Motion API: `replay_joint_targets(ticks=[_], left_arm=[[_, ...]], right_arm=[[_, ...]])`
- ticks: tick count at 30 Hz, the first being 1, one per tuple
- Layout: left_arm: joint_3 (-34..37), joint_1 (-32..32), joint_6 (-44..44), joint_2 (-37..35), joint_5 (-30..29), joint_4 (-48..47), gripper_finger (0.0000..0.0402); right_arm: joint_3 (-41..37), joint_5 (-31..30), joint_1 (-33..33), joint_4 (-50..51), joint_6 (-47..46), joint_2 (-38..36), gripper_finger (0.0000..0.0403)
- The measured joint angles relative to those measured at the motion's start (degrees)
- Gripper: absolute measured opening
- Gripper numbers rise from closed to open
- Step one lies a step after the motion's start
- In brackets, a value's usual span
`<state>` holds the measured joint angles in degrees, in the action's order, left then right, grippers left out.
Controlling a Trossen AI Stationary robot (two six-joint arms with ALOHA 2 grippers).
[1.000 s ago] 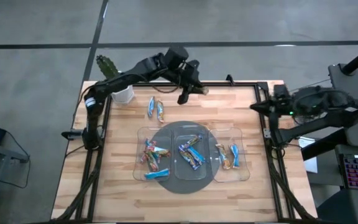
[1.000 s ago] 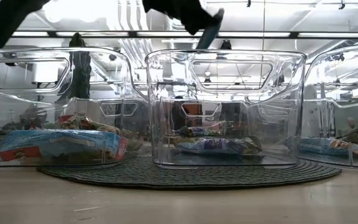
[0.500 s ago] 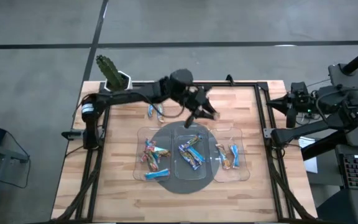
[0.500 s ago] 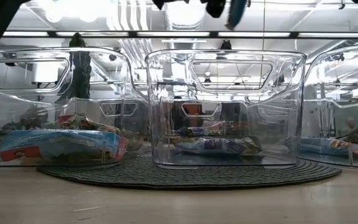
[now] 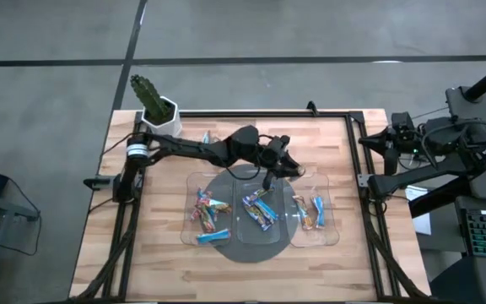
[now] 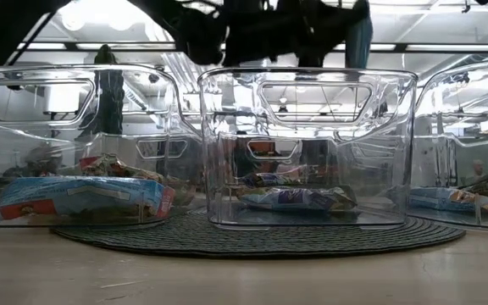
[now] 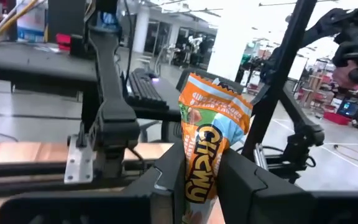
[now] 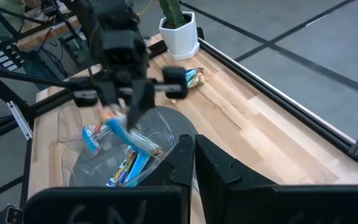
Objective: Pick and place Granola Bars by type
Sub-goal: Put the yellow granola bar into the right transparent bin
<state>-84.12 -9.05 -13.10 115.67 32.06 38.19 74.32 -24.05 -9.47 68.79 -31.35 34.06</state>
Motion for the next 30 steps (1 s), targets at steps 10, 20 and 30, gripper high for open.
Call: replay_joint_targets(ticks=[10,20,30], left_arm=[[-3.79,0.91,-7.8,4.11,-1.06,-0.22,0.0057],[-9.75,2.29,-4.81,5.8,-0.96,-11.09,0.0122],[-13.81,2.27,-0.62,5.8,0.09,-17.37,0.0167]], right_arm=[[0.0,-0.02,0.01,-0.03,-0.21,0.24,0.0008],[0.0,-0.39,0.0,-0.02,-0.84,0.22,0.0008],[0.0,-1.51,0.0,0.01,-0.62,0.24,0.0008]])
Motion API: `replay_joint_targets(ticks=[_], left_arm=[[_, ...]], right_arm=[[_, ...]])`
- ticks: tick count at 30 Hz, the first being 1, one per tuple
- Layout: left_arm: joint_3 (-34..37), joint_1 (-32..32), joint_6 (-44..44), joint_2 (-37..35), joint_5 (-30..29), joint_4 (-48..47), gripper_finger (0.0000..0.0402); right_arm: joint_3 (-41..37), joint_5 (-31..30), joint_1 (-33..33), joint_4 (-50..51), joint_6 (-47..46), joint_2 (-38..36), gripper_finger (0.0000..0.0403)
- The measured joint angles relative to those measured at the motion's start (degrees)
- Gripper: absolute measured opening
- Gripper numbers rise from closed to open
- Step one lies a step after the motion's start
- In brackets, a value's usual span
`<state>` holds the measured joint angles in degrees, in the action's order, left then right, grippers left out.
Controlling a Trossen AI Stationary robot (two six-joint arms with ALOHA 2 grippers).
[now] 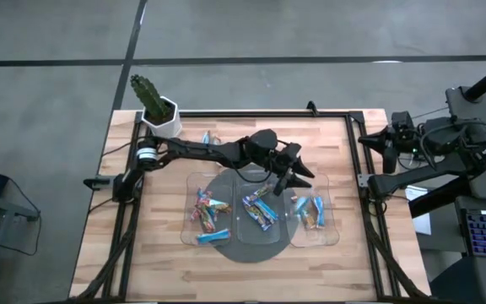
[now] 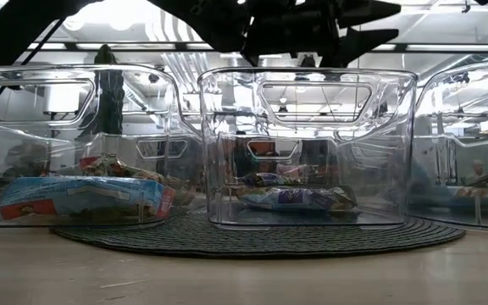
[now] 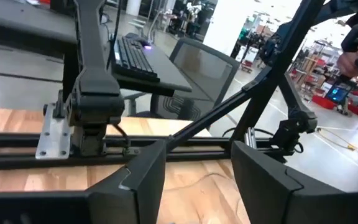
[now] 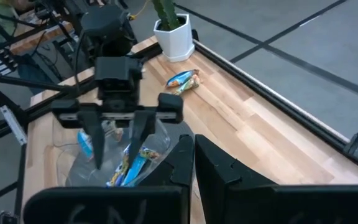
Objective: Pick and place Granola Bars by type
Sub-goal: Put the yellow granola bar into the right transparent bin
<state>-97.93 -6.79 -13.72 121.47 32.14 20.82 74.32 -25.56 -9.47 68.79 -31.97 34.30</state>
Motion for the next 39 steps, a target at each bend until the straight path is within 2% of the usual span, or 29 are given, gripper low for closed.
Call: replay_joint_targets(ticks=[3,9,12,19,23,26,30,33,39], left_arm=[[-0.86,-0.1,0.11,0.0,0.56,-0.1,0.0167],[-3.9,-0.8,-0.99,-0.5,5.47,-1.15,0.0159],[-5.61,-1.39,-0.63,-2.42,7.43,-4.5,0.0128],[-6.25,-2.61,8.66,-11.34,7.78,-17.62,0.0027],[-6.03,-3.45,13.28,-17.14,6.0,-29.96,0.0003],[-5.96,-4.07,16.6,-20.98,0.57,-42.45,0.0001],[-5.92,-4.54,19.84,-26.16,-11.58,-56.36,0.0],[-5.92,-4.98,19.5,-29.7,-18.3,-63.18,0.0],[-5.92,-6.66,14.38,-34.05,-27.54,-74.76,0.0]], right_arm=[[0.0,-0.23,0.02,0.0,0.26,-0.02,0.0008],[-0.22,-0.87,0.01,-0.06,0.42,0.0,0.0008],[-0.59,-1.61,0.0,-0.09,0.11,0.0,0.0008],[-2.58,-1.64,0.02,-0.37,-0.38,0.0,0.0008],[-3.94,-1.9,0.0,-0.5,-0.9,0.04,0.0008],[-4.56,-2.95,0.02,-0.58,-1.72,0.04,0.0008],[-5.09,-3.08,0.0,-1.38,-1.83,0.32,0.0008],[-5.29,-3.1,0.01,-2.09,-1.64,0.69,0.0008],[-5.55,-3.17,0.02,-2.32,-1.49,1.56,0.0008]])
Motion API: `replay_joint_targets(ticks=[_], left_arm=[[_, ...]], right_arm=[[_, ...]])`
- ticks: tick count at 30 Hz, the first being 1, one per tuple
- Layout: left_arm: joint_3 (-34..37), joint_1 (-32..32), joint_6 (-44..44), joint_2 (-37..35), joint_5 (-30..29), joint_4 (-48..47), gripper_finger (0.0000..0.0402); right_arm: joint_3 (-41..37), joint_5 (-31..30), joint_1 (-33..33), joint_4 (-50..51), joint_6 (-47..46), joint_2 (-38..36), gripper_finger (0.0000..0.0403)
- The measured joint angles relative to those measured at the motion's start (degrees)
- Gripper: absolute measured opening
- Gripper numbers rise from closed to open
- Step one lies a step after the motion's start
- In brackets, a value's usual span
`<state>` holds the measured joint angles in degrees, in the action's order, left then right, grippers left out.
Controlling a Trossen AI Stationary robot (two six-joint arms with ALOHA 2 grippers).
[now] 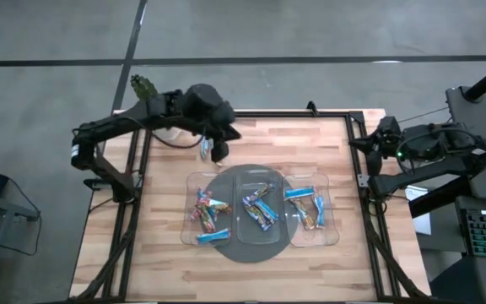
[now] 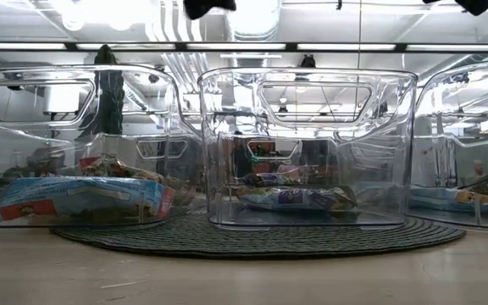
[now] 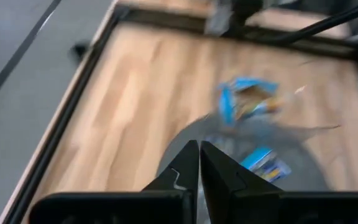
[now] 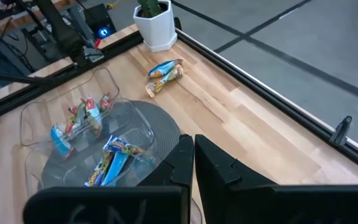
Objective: Pick and place Granola Bars by type
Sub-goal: Put the yellow granola bar into the right transparent bin
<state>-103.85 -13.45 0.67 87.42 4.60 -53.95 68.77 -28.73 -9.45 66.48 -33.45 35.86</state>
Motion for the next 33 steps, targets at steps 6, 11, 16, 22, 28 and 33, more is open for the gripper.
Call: replay_joint_targets(ticks=[6,11,16,22,28,33], left_arm=[[0.13,-1.87,-5.12,-1.62,-9.36,-10.99,0.0],[4.06,-3.96,-6.57,-3.69,-10.69,-12.04,0.0],[14.31,-7.0,-8.34,-8.74,-10.39,-10.68,0.0],[31.63,-10.77,-13.19,-18.44,-10.08,3.19,0.0],[40.99,-12.23,-17.75,-21.68,-10.22,7.83,0.0],[44.05,-12.38,-17.27,-21.11,-10.16,8.03,0.0]], right_arm=[[-0.82,-0.02,0.0,-1.65,0.01,0.65,0.0008],[-1.96,-0.04,0.0,-2.28,0.02,0.72,0.0008],[-3.44,-0.05,0.0,-2.59,-0.4,0.9,0.0008],[-5.1,-0.8,-0.02,-5.26,-0.64,1.11,0.0008],[-6.6,-1.51,-0.02,-8.47,-0.66,1.11,0.0008],[-7.08,-1.6,0.0,-9.09,-2.12,1.11,0.0008]])
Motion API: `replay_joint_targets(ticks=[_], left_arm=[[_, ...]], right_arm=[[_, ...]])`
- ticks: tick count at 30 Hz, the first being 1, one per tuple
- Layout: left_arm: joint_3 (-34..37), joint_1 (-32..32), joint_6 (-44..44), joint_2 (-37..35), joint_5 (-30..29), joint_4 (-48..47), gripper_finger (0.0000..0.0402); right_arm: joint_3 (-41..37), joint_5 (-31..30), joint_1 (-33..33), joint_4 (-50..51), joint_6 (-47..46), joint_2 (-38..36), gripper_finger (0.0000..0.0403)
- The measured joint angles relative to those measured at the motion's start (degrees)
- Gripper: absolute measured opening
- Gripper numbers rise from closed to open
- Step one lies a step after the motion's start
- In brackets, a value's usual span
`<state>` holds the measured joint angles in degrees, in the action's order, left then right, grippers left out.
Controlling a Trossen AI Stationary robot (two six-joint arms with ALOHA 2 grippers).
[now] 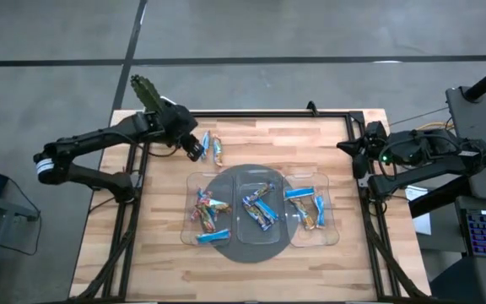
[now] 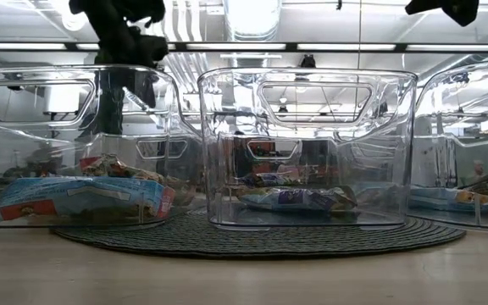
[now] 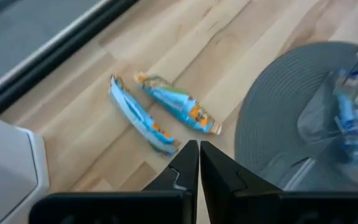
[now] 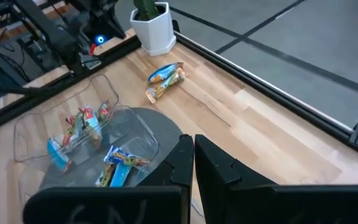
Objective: Pick and place Granola Bars by type
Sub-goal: Put the yellow granola bar into the right transparent bin
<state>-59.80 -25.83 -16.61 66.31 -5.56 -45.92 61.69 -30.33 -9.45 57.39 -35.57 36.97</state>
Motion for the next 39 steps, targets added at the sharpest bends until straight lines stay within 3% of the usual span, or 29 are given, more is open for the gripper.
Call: replay_joint_targets(ticks=[6,11,20,31,39], left_arm=[[0.71,-0.06,0.63,0.87,-1.19,1.62,0.0],[0.73,-0.1,-0.43,2.09,-5.74,3.8,0.0007],[0.76,-0.37,0.34,2.77,-5.73,6.28,0.0065],[1.13,-1.46,-0.78,4.4,-3.99,5.86,0.0092],[0.56,-3.64,-0.84,9.67,-0.72,6.47,0.0159]], right_arm=[[0.02,-1.91,-0.01,-0.25,-1.09,0.0,0.0008],[0.02,-4.07,-0.02,-0.74,-0.92,0.18,0.0008],[0.0,-4.43,-0.01,-0.81,-2.08,1.95,0.0008],[0.0,-4.35,0.02,-0.84,-4.57,6.19,0.0008],[0.0,-4.3,0.02,-1.01,-4.57,7.08,0.0008]])
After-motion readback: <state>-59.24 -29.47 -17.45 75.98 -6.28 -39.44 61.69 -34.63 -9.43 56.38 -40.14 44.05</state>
